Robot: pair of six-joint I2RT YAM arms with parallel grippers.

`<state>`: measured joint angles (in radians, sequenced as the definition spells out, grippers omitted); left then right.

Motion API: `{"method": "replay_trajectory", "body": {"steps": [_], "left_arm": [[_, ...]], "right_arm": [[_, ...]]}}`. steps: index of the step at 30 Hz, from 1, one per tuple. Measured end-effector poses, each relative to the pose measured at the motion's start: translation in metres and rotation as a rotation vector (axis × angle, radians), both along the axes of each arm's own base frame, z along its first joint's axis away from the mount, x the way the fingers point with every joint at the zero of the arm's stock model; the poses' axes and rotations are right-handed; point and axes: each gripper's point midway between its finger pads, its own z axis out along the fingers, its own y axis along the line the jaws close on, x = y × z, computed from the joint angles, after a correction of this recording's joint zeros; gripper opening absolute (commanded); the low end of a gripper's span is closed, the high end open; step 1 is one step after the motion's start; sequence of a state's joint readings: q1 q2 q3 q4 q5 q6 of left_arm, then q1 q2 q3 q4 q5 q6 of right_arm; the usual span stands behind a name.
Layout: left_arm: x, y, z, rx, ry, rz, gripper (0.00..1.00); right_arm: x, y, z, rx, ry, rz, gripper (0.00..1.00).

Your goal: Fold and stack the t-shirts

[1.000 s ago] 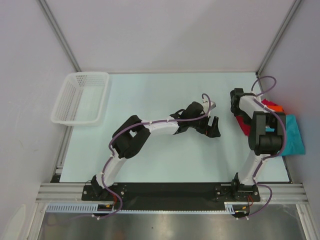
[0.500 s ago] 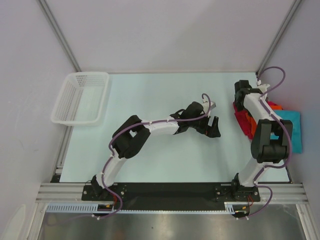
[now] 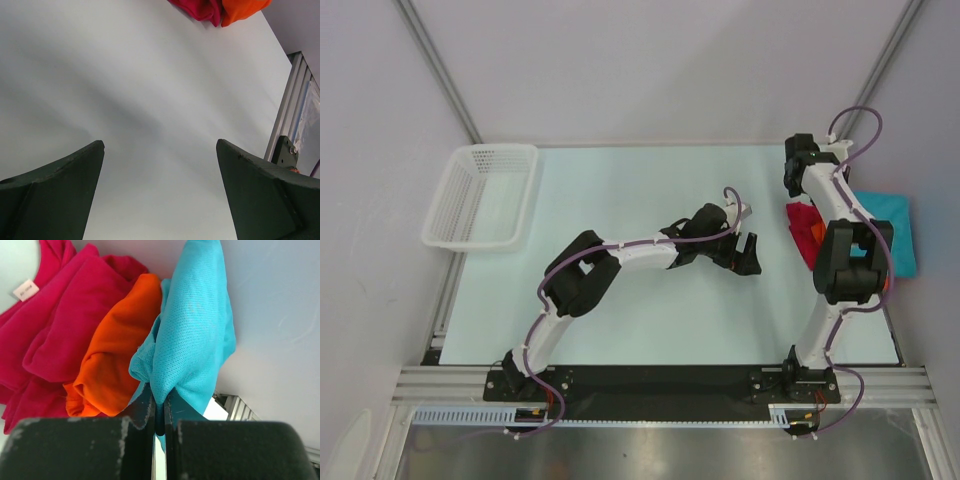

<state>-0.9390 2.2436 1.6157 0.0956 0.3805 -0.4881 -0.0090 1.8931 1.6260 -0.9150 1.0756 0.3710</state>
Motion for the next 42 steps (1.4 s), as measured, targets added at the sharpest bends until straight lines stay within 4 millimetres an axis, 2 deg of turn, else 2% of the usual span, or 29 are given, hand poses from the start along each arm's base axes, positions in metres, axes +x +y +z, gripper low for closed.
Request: {"method": "replay_trajectory", "body": {"steps": [7, 10, 12, 13, 14, 21, 25, 29, 37, 40, 42], "left_arm": [[0.000, 0.000, 0.000, 0.000, 0.000, 0.000, 0.99], [0.000, 0.000, 0.000, 0.000, 0.000, 0.000, 1.00], [0.000, 0.000, 0.000, 0.000, 0.000, 0.000, 0.99], [0.000, 0.000, 0.000, 0.000, 0.000, 0.000, 0.99], [0.000, 0.000, 0.000, 0.000, 0.000, 0.000, 0.99], [0.000, 0.000, 0.000, 0.000, 0.000, 0.000, 1.00], [0.000, 0.000, 0.000, 0.000, 0.000, 0.000, 1.00], [0.000, 0.000, 0.000, 0.000, 0.000, 0.000, 0.99], [0.000, 0.000, 0.000, 0.001, 0.000, 0.000, 1.00], [0.000, 0.000, 0.000, 0.001, -0.001, 0.001, 0.99], [0.000, 0.000, 0.000, 0.002, 0.000, 0.002, 0.99]], "right_arm": [[0.010, 0.018, -0.026, 0.005, 0.074, 0.045, 0.00], [0.011, 0.024, -0.029, 0.009, 0.079, 0.054, 0.02], [0.011, 0.026, -0.029, 0.011, 0.078, 0.056, 0.21], [0.010, 0.027, -0.030, 0.013, 0.078, 0.056, 0.35], [0.010, 0.028, -0.030, 0.016, 0.075, 0.053, 0.56], [0.006, 0.027, -0.032, 0.022, 0.072, 0.040, 0.53], [0.003, 0.024, -0.025, 0.024, 0.054, 0.025, 0.53], [-0.004, 0.019, -0.006, 0.014, -0.007, 0.001, 0.53], [-0.020, 0.019, 0.047, 0.009, -0.161, -0.001, 0.51], [-0.022, 0.020, 0.052, 0.010, -0.177, -0.001, 0.51], [-0.025, 0.019, 0.049, 0.009, -0.167, -0.003, 0.51]]}}
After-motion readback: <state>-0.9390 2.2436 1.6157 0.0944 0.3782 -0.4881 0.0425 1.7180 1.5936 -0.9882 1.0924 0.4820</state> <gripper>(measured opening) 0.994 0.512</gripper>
